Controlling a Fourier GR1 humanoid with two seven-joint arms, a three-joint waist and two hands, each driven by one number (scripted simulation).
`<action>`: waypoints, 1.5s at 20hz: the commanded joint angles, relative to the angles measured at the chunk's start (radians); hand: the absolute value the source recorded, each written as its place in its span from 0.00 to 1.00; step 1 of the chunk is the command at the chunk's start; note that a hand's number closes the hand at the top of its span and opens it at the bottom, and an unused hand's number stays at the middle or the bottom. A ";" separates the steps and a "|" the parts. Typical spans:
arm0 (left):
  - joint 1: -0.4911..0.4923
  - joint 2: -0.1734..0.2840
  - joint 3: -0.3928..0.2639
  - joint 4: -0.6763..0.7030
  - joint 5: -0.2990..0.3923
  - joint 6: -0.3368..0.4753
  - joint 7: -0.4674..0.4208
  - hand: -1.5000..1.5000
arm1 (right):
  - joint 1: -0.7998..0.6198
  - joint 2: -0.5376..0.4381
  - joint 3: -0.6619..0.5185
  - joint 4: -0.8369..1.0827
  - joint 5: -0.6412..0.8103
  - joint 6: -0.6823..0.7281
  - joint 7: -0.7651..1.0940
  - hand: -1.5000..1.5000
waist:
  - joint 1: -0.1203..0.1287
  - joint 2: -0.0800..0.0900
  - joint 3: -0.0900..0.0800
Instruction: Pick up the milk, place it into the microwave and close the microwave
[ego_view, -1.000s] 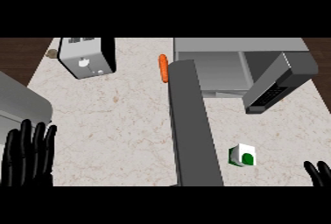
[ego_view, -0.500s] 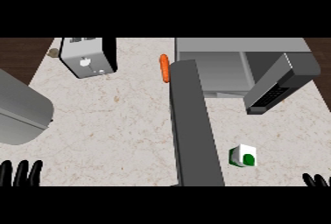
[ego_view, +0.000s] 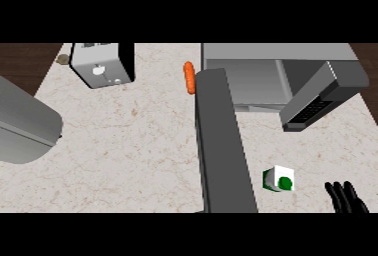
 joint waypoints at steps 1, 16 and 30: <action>0.158 0.006 -0.080 0.011 -0.043 -0.033 -0.137 0.00 | -0.078 0.021 0.001 0.091 0.054 -0.040 -0.005 0.00 | 0.014 -0.002 0.000; 0.198 0.053 0.053 0.095 0.070 -0.122 -0.283 0.00 | -0.349 0.018 -0.123 0.519 0.139 -0.161 -0.094 0.00 | 0.006 0.002 0.001; 0.301 0.091 0.130 0.059 0.154 -0.204 -0.321 0.00 | -0.487 -0.077 -0.244 0.908 0.091 -0.116 -0.332 0.00 | 0.005 0.002 0.001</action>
